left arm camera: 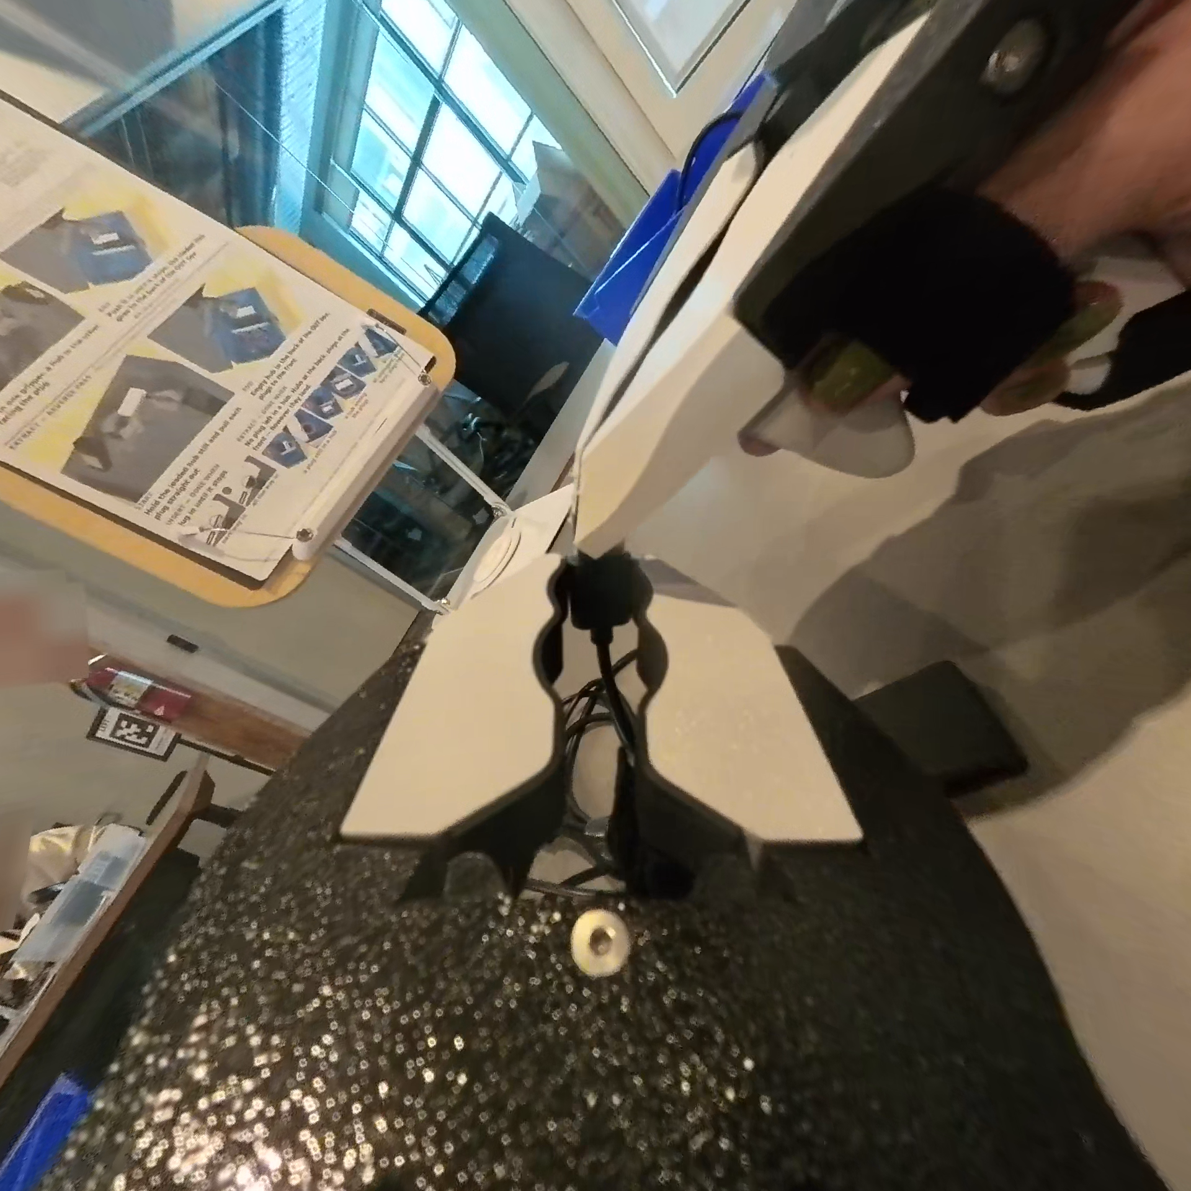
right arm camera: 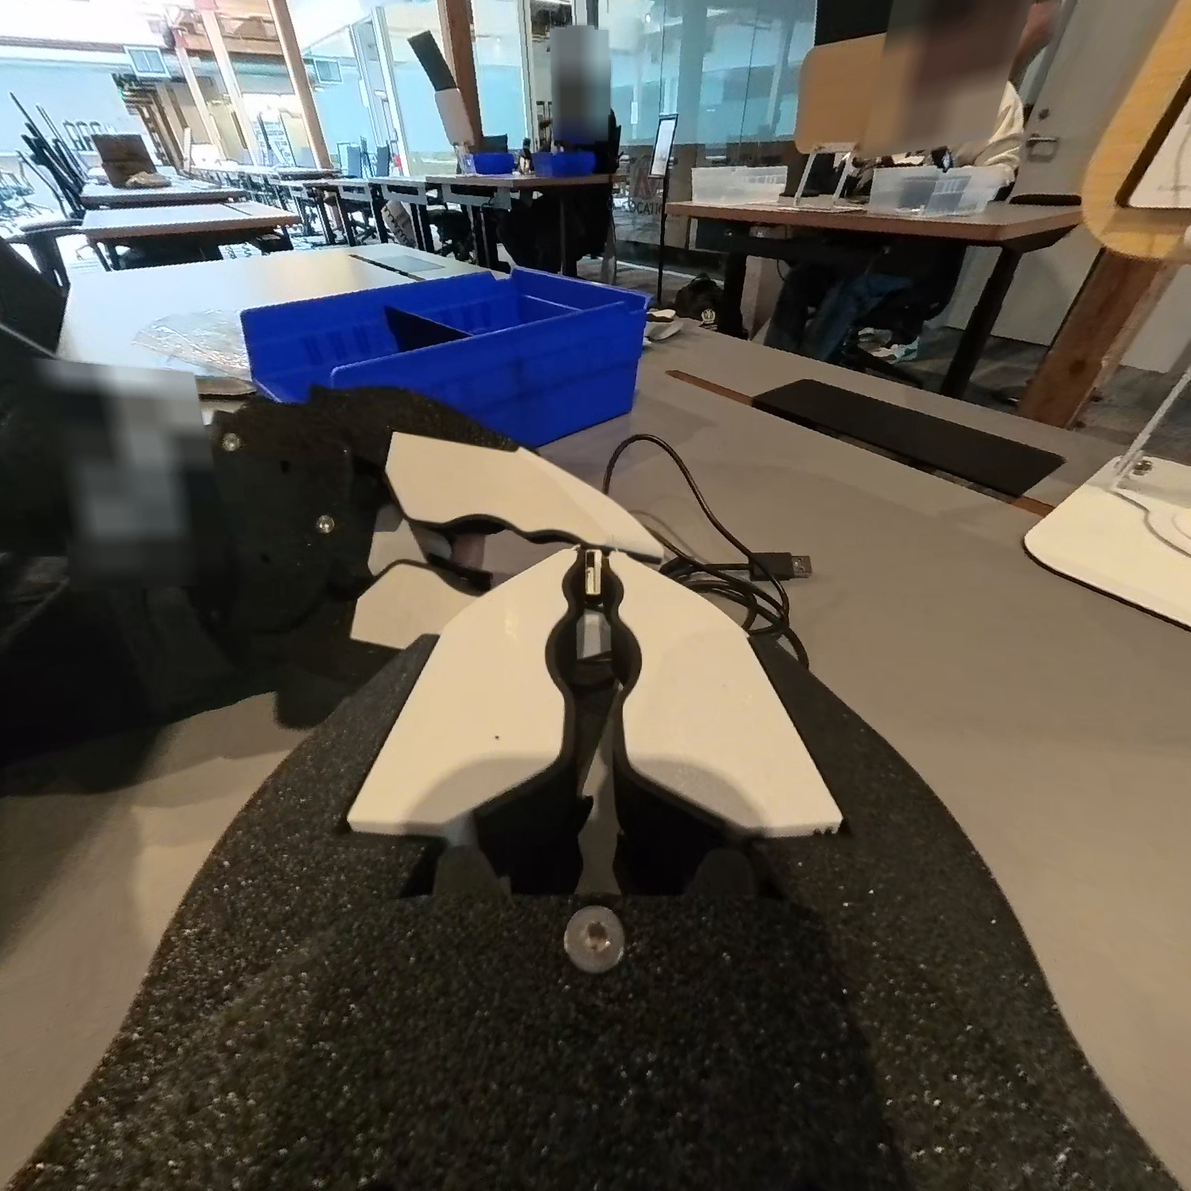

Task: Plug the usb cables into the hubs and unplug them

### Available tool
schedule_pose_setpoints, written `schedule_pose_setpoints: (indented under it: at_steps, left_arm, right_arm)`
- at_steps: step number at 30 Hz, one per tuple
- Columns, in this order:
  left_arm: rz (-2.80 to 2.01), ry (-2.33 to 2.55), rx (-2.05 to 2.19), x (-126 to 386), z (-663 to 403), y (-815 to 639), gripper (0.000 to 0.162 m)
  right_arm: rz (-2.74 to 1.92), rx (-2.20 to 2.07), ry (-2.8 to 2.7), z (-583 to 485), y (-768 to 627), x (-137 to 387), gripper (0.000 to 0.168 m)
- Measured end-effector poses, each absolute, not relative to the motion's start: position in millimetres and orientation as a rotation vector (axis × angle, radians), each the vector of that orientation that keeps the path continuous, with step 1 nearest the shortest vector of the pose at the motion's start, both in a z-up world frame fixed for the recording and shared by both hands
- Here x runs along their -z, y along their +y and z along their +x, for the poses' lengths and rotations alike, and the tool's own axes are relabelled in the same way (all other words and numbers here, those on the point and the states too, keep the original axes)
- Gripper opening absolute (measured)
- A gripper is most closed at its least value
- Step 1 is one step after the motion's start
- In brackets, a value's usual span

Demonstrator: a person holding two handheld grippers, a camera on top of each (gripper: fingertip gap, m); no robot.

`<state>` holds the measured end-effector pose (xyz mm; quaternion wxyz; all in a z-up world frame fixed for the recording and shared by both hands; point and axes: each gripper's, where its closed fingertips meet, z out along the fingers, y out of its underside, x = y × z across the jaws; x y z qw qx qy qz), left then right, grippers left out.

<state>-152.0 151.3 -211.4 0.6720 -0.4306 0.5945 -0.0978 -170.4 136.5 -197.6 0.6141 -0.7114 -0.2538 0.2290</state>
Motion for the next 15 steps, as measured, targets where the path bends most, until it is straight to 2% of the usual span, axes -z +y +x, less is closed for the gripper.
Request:
schedule_pose_setpoints:
  at_steps: [7, 11, 15]
  left_arm:
    - [-0.984, 1.322, 0.225, 208.8, -152.1, 151.5, 0.017]
    - [-1.013, 1.330, 0.193, 213.4, -152.2, 155.8, 0.026]
    - [-1.060, 1.379, 0.457, 212.1, -151.4, 142.6, 0.029]
  right_arm:
    - [-1.625, -0.516, -0.574, -170.0, 136.6, 195.2, 0.004]
    - [-1.611, -0.509, -0.563, -167.8, 136.6, 193.0, 0.004]
    - [-1.563, -0.555, -0.604, -166.3, 130.8, 187.9, 0.004]
